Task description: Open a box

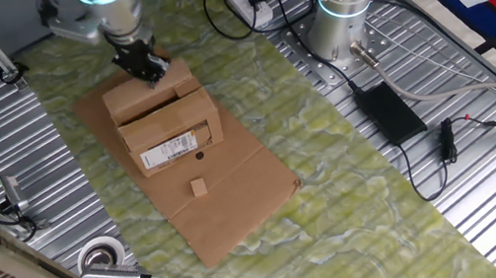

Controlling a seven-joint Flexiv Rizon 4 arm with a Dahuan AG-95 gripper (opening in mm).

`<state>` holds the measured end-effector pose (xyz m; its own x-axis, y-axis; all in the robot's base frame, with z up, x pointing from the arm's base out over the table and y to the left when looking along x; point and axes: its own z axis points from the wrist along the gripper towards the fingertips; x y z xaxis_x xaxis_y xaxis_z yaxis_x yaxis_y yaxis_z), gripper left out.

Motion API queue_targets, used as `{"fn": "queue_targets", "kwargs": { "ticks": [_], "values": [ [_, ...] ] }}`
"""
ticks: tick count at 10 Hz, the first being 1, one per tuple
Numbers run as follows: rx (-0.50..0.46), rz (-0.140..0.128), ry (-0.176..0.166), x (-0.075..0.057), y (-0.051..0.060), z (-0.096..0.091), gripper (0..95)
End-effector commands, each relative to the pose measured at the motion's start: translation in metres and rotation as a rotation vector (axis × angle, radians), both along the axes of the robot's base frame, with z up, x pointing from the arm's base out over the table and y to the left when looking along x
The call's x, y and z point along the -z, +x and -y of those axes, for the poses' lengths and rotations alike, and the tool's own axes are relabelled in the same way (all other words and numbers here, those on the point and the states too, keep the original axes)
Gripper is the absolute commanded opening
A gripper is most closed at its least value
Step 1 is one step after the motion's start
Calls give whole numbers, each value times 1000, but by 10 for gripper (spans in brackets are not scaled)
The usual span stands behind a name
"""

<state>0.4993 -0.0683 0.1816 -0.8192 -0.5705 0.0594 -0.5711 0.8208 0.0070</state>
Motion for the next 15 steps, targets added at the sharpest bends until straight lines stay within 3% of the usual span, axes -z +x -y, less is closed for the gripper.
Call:
{"fn": "queue_targets", "kwargs": {
  "ticks": [1,5,9,13,15],
  "values": [
    [29,-9,6,0,3,-8,0],
    [156,2,30,16,20,-42,0],
    [204,16,46,24,26,-64,0],
    [258,0,91,11,24,-69,0],
    [300,-9,141,4,23,-71,0]
  ]
}}
